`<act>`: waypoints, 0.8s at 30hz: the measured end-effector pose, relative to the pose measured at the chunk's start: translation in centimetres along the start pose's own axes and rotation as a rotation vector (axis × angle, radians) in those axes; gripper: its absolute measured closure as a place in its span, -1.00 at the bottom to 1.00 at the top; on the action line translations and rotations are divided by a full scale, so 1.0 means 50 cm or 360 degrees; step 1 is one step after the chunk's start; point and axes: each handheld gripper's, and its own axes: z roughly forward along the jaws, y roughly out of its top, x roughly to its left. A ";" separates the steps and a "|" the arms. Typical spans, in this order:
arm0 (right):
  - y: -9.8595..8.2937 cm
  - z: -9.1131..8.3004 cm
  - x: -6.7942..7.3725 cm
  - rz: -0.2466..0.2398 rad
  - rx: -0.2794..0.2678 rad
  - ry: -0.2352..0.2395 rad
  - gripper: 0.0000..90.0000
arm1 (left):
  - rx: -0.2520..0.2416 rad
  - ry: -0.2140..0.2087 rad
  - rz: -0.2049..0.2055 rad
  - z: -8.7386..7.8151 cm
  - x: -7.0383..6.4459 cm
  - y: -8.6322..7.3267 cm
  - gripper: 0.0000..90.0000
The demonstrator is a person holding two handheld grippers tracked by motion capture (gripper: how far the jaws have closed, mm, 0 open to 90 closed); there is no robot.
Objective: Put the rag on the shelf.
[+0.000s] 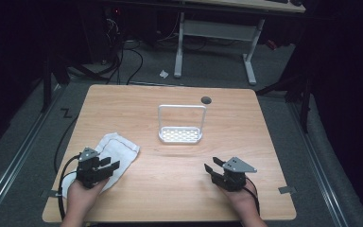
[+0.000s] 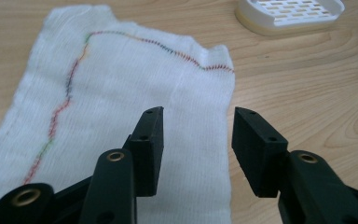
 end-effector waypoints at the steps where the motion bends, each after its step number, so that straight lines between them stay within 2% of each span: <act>1: -0.002 0.000 0.000 -0.0017 0.0017 -0.0009 0.21 | 0.0001 0.0007 0.0000 -0.003 0.003 -0.003 0.20; 3: -0.004 0.000 -0.002 -0.0027 0.0027 -0.0011 0.21 | 0.0001 0.0019 0.0000 -0.009 0.009 -0.007 0.26; 6: -0.004 0.003 -0.006 0.0021 0.0028 -0.0002 0.20 | -0.0002 0.0007 -0.0035 -0.012 0.019 -0.008 0.29; 8: -0.004 0.006 -0.004 0.0020 0.0037 -0.0006 0.20 | 0.0021 0.0029 -0.0008 -0.011 0.022 -0.008 0.34; 10: -0.004 0.008 -0.004 0.0015 0.0040 -0.0006 0.20 | 0.0034 0.0034 0.0010 -0.010 0.023 -0.009 0.49; 11: -0.004 0.009 -0.003 0.0014 0.0042 -0.0004 0.20 | 0.0054 0.0053 0.0025 -0.010 0.024 -0.010 0.49; 13: -0.004 0.014 -0.001 0.0017 0.0051 0.0000 0.19 | 0.0110 0.0076 0.0036 -0.007 0.029 -0.013 0.67; 14: -0.005 0.018 0.001 0.0019 0.0064 0.0001 0.19 | 0.0167 0.0113 0.0048 -0.001 0.031 -0.016 0.85; 15: -0.005 0.018 0.001 0.0019 0.0064 0.0001 0.19 | 0.0167 0.0113 0.0048 -0.001 0.031 -0.016 0.90; 16: -0.006 0.021 0.003 0.0011 0.0074 0.0005 0.19 | 0.0215 0.0130 0.0065 0.005 0.032 -0.020 0.94; 20: -0.007 0.022 0.006 -0.0010 0.0085 0.0008 0.19 | 0.0222 0.0129 0.0060 0.006 0.025 -0.023 1.00; 24: -0.006 0.017 0.001 0.0006 0.0072 0.0016 0.19 | 0.0256 0.0103 0.0123 0.008 0.004 -0.025 1.00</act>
